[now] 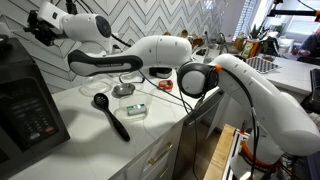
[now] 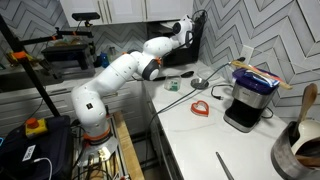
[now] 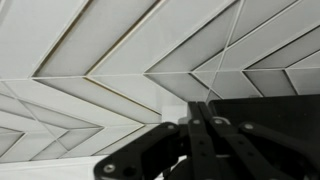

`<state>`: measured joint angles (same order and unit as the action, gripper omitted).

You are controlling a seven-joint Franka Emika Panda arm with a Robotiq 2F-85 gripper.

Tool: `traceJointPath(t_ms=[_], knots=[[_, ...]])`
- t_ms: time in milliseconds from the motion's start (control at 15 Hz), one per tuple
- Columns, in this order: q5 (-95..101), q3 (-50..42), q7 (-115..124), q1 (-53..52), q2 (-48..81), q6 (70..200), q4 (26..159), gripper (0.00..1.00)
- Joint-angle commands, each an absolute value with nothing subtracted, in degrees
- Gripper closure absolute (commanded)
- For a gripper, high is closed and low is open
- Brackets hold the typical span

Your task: Pick up the measuring cup from the microwave top and put it on the metallic plate

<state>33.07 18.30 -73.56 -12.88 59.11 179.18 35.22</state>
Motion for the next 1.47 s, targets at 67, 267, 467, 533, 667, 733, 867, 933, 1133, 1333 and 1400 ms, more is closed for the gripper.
traceJointPath(t_ms=[67,267,467,533,667,733,867,933,1133,1333,1400], knots=[[33.86,15.92,-72.40,-14.37,55.16,174.55,33.48,1.00],[36.89,5.75,-64.53,-17.20,51.20,163.49,30.58,1.00],[39.73,3.11,-62.20,-18.62,44.82,152.10,33.81,1.00],[40.55,2.73,-62.05,-19.38,43.16,148.16,34.70,1.00],[42.01,2.42,-61.93,-21.02,40.25,140.29,36.44,1.00],[42.95,1.99,-61.35,-22.01,38.83,136.34,37.29,1.00],[44.31,1.63,-60.20,-23.84,36.00,128.64,39.57,1.00],[44.44,1.74,-59.58,-24.55,34.50,124.89,41.09,1.00],[43.76,2.51,-57.33,-26.32,29.85,113.94,46.03,1.00],[40.88,4.07,-54.01,-26.72,24.52,105.22,52.72,1.00],[39.46,4.72,-52.71,-26.50,22.67,103.12,55.14,1.00]])
